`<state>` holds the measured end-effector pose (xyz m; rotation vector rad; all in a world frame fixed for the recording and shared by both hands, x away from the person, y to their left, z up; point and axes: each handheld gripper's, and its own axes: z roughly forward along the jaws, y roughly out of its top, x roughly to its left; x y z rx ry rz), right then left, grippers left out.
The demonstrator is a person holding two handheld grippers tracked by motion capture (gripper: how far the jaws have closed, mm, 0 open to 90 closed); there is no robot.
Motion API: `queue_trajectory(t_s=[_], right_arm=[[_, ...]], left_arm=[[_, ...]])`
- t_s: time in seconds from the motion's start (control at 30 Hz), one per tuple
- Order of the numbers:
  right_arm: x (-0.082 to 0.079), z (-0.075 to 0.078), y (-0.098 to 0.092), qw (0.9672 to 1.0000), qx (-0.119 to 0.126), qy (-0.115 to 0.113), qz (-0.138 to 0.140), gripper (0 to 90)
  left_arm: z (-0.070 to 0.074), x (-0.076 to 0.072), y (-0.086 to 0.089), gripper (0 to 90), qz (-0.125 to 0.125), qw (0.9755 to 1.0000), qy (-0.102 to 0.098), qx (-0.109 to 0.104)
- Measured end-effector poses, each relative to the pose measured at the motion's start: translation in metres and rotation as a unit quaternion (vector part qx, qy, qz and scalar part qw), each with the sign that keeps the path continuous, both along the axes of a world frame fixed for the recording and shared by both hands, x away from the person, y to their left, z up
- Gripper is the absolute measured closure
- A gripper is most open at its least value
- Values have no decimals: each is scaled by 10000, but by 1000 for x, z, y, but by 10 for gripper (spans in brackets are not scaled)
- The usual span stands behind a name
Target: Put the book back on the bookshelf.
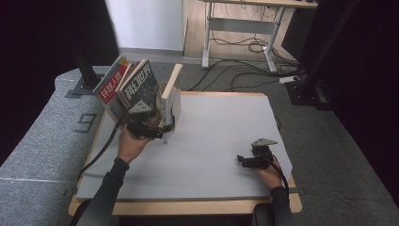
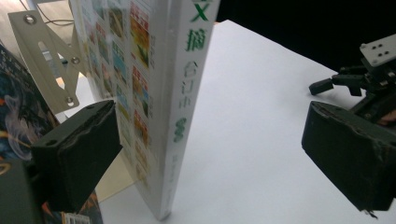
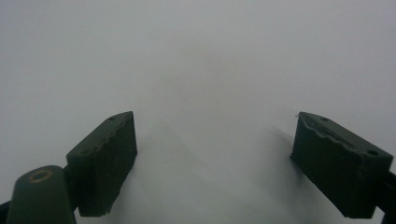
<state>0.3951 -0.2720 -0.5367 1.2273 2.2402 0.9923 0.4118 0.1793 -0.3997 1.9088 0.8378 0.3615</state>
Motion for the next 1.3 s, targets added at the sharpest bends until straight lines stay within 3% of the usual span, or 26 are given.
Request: queue_trajectory(t_s=[0.23, 0.43, 0.63, 0.87, 1.03, 1.3], right_arm=[[1, 0, 0, 10000, -10, 32, -80, 88], [1, 0, 1, 9999, -7, 68, -148, 73], [-1, -1, 3, 9998, -68, 166, -60, 0], [-4, -1, 2, 9998, -84, 177, -82, 0], [-8, -1, 1, 9998, -98, 163, -70, 0], [-9, -1, 1, 9998, -92, 154, -95, 0]], left_arm=[[-3, -12, 7, 15, -77, 9999, -8, 87], [-6, -22, 15, 15, -106, 9999, 30, 12], [-11, -35, 20, 0, -167, 9998, 7, 128], [-25, -48, 30, 0, -176, 9997, 47, 188], [-36, -56, 38, 0, -229, 9997, 41, 103], [-58, -62, 44, 0, -184, 9995, 139, 205]])
